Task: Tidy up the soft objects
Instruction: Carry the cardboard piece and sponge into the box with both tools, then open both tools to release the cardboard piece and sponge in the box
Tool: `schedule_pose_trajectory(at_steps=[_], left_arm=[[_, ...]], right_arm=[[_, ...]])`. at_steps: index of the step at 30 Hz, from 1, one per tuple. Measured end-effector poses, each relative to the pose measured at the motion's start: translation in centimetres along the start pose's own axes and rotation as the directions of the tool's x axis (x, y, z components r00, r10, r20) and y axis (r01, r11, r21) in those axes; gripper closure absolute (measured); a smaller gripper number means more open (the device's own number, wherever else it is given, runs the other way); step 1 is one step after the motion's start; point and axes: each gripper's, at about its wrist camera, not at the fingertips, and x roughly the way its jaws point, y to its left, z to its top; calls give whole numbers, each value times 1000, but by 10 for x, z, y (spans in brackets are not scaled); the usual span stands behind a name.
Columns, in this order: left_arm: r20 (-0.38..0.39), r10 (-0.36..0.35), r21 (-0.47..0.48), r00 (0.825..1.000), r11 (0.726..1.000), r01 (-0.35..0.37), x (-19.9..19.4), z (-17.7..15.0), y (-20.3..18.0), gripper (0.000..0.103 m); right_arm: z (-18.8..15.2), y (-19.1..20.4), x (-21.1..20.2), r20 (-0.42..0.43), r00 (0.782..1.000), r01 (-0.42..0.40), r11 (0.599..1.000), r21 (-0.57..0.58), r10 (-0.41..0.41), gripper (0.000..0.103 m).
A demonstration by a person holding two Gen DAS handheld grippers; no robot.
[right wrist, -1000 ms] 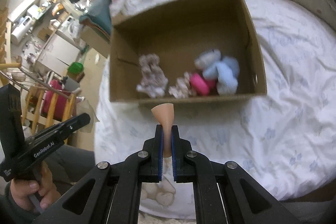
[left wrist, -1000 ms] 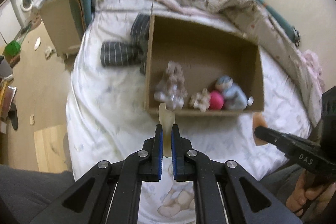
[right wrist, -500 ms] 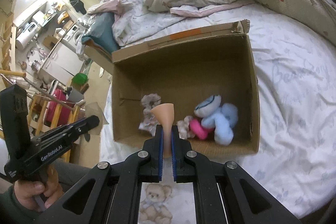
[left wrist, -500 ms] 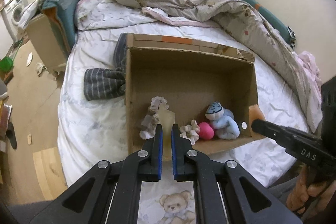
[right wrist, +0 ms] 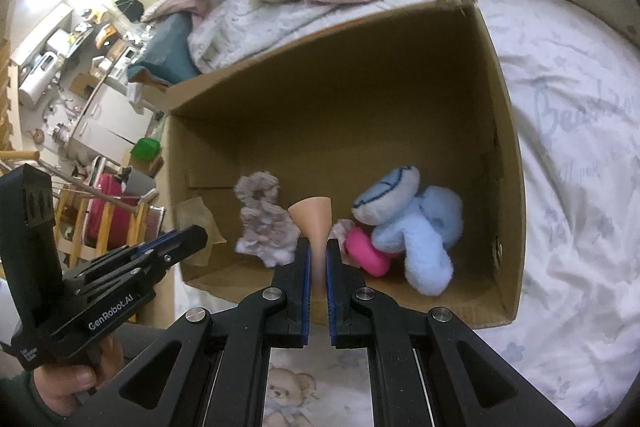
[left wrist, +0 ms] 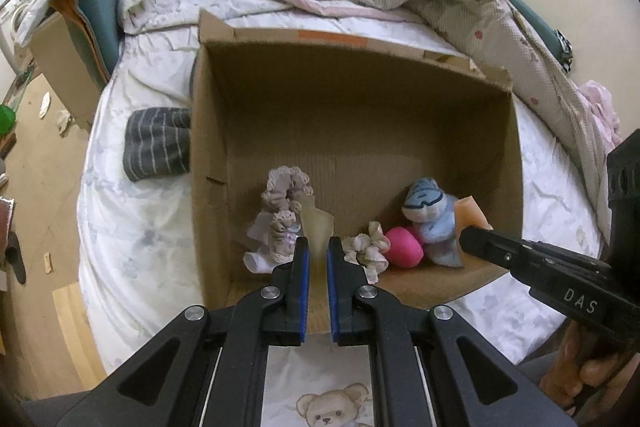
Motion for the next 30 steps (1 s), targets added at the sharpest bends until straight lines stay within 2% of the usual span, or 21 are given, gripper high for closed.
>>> schedule_pose_trajectory(at_steps=[3, 13, 19, 24, 28, 30], left_arm=[[-9, -27, 0, 1000, 1000, 27, 10, -4, -1, 93], [-26, 11, 15, 1000, 1000, -10, 23, -6, -1, 93], [-27, 6, 10, 1000, 1000, -6, 23, -6, -1, 89], [-7, 8, 8, 1000, 1000, -8, 19, -5, -3, 81], [-8, 15, 4, 1000, 1000, -15, 19, -5, -2, 79], [-14, 13, -12, 1000, 1000, -14, 20, -5, 1, 74]], right_arm=[[-1, -4, 10, -23, 1000, 18, 1000, 8, -17, 95], [-10, -10, 32, -78, 996, 51, 999, 6, -51, 95], [-12, -10, 35, -84, 995, 61, 998, 2, -61, 94], [-10, -11, 33, -70, 996, 60, 998, 9, -59, 94], [-10, -14, 33, -70, 996, 61, 998, 20, -60, 94], [-8, -15, 30, -60, 997, 55, 998, 27, -53, 94]])
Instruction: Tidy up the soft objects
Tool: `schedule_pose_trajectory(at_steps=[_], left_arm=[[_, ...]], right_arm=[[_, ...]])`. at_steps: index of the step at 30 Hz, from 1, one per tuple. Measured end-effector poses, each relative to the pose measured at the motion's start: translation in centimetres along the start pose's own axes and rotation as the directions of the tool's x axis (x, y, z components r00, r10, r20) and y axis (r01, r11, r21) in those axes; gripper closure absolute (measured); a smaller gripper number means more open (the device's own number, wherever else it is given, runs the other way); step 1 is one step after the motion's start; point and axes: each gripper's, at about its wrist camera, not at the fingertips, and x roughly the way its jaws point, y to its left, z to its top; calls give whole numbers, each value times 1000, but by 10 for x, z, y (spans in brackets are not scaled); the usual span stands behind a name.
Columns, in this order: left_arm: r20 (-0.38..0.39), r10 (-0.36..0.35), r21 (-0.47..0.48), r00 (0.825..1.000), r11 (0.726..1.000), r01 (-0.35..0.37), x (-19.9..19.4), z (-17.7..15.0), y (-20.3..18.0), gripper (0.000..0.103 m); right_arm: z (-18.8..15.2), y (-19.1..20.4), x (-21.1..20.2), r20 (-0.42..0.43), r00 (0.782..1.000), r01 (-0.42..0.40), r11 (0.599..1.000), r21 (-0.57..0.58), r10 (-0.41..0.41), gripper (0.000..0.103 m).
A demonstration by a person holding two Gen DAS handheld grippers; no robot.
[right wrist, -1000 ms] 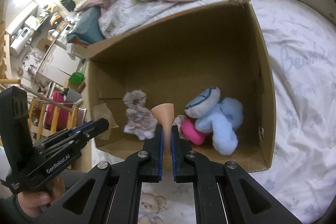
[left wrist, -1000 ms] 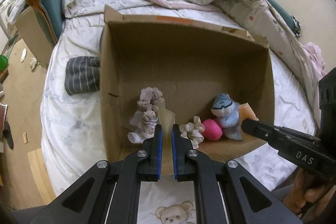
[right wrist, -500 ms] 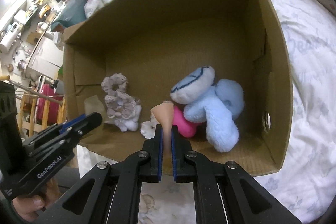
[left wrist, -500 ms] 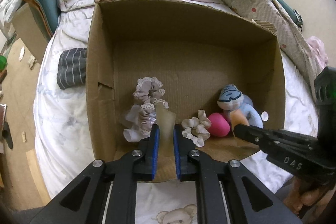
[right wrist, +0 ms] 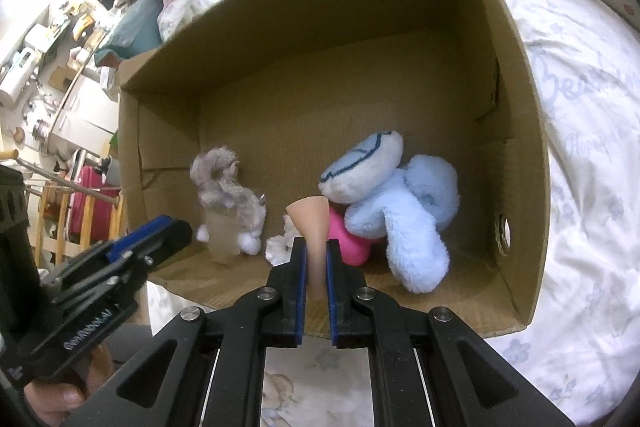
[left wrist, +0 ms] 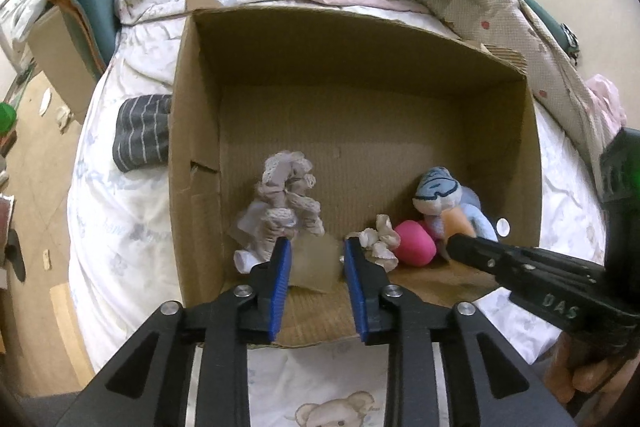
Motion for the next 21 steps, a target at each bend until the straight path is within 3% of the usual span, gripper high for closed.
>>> schedule_pose_trajectory(at_steps=[9, 11, 12, 13, 14, 16, 17, 18, 21], left_arm=[[65, 31, -20, 997, 999, -30, -17, 3, 6, 71], [95, 39, -28, 995, 999, -36, -24, 3, 8, 71], [114, 47, -36, 992, 998, -43, -29, 3, 10, 71], [128, 50, -39, 990, 998, -46, -33, 2, 10, 71], [137, 52, -42, 989, 998, -46, -35, 3, 12, 69], [164, 50, -54, 985, 998, -42, -44, 1, 15, 52], [174, 51, -60, 983, 997, -41, -47, 1, 16, 35], [187, 54, -68, 981, 997, -42, -52, 0, 17, 27], [208, 72, -67, 975, 996, -59, -68, -3, 17, 21]], right_arm=[[3, -4, -21, 82, 996, -32, 999, 15, 30, 79], [3, -6, -26, 102, 994, -46, 999, 29, 43, 71], [3, -7, -30, 115, 992, -56, 998, 34, 51, 59], [2, -6, -33, 128, 990, -59, 998, 37, 54, 38], [3, -4, -36, 144, 988, -60, 998, 37, 54, 33], [2, 0, -44, 176, 983, -52, 998, 27, 46, 31], [1, 2, -48, 187, 981, -50, 999, 17, 46, 31], [0, 5, -53, 208, 977, -41, 999, 4, 39, 26], [-6, 13, -70, 267, 963, -23, 999, -22, 28, 9]])
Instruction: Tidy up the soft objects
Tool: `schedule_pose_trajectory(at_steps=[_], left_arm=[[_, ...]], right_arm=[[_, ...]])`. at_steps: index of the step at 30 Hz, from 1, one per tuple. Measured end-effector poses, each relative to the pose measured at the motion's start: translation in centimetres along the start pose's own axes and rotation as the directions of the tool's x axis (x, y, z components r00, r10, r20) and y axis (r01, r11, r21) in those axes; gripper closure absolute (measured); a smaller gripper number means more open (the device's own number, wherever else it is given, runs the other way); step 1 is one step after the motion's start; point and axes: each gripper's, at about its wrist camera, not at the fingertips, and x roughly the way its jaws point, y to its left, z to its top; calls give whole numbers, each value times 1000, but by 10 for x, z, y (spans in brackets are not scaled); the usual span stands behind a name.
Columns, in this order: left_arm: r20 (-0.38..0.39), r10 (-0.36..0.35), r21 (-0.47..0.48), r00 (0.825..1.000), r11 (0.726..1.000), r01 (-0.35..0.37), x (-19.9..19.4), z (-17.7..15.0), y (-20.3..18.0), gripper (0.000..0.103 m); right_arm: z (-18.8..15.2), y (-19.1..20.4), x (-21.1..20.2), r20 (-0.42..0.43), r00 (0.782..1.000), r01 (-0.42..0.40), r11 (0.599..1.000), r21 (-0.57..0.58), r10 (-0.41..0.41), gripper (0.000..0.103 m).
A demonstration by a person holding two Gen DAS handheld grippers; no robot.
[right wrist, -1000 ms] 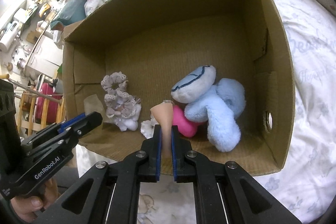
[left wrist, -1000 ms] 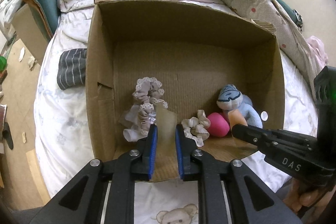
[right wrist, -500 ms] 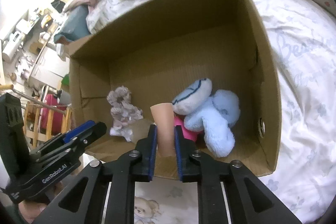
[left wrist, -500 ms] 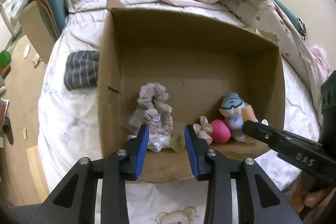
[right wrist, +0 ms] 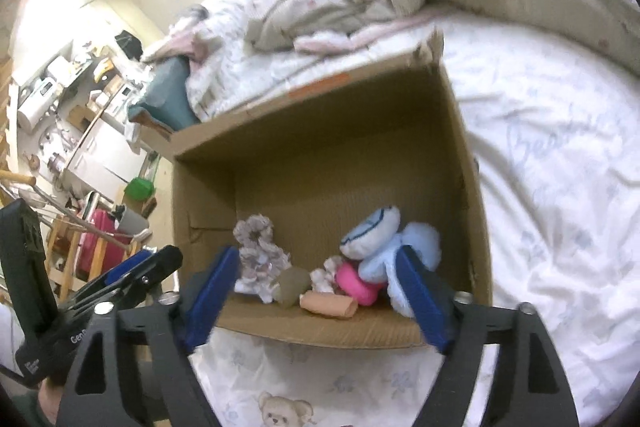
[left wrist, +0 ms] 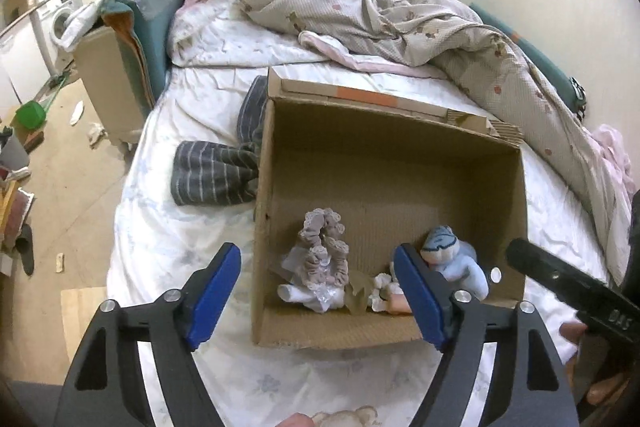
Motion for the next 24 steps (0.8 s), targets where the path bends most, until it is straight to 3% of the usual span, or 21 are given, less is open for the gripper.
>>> schedule_pose_trajectory(at_steps=[1, 3, 9, 14, 19, 24], left_arm=[[9, 5, 13, 1000, 1000, -5, -7, 0, -2, 18], [39, 18, 34, 999, 999, -20, -19, -1, -4, 9], [104, 25, 50, 994, 998, -31, -54, -5, -3, 9], [168, 124, 60, 978, 989, -136, -74, -23, 4, 9], [165, 82, 31, 983, 996, -88, -87, -38, 17, 9], [158, 101, 12, 982, 995, -104, -91, -55, 22, 9]], right_arm=[[0, 1, -6, 17, 1000, 3, 1000, -6, -3, 2], [-2, 6, -18, 60, 998, 25, 999, -21, -23, 0], [-7, 13, -43, 114, 992, 53, 998, -47, -47, 0], [-21, 18, -59, 154, 982, 120, 990, -76, -108, 0], [-38, 22, -72, 174, 977, 139, 987, -79, -124, 0], [-57, 35, -75, 202, 967, 186, 974, -133, -157, 0]])
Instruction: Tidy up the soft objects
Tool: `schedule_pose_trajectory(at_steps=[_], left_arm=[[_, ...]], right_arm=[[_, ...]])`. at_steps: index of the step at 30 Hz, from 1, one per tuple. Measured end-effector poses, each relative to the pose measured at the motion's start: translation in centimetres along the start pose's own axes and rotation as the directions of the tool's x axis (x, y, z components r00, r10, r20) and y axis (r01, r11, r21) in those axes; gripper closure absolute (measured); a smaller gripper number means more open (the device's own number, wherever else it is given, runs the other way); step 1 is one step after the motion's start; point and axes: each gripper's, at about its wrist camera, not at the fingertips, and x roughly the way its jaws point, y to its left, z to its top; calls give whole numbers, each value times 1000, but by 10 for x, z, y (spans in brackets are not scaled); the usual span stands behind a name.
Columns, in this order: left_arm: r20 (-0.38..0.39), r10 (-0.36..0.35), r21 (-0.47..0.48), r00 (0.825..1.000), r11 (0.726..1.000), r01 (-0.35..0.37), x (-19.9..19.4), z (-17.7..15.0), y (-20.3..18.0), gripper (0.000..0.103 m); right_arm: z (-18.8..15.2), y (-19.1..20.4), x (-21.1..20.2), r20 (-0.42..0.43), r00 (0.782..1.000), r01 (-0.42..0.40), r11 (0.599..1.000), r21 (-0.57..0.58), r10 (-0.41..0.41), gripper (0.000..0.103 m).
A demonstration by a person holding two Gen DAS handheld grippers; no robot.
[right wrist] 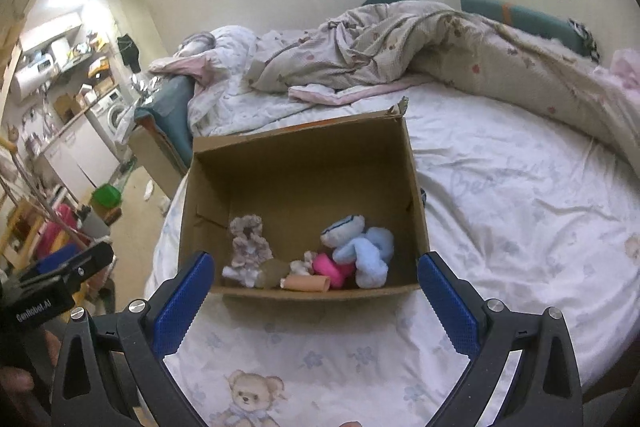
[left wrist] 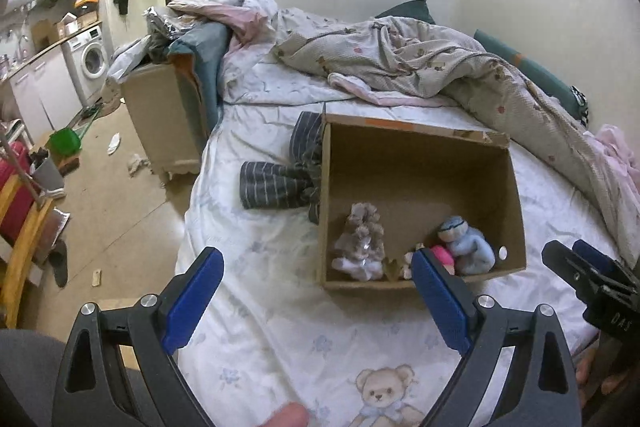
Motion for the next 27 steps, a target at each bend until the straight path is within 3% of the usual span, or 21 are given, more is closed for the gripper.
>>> schedule_pose_trajectory(at_steps=[4, 7, 15, 27], left_arm=[[20, 13, 35, 1000, 999, -14, -5, -10, -4, 9], [26, 0, 27, 1000, 1000, -1, -2, -14, -4, 0], [-33, -24, -20, 999, 1000, 24, 18, -14, -4, 0], [-43, -42, 11, 998, 999, 43, 20, -15, -12, 0]], right_arm=[[-10, 8, 2, -12, 1000, 16, 999, -33, -16, 0], [-13, 10, 6, -26, 999, 18, 999, -42, -19, 0], [-15, 6, 18, -44, 997, 68, 997, -43, -70, 0], [-17, 5, 19, -49, 994, 96, 994, -48, -98, 0]])
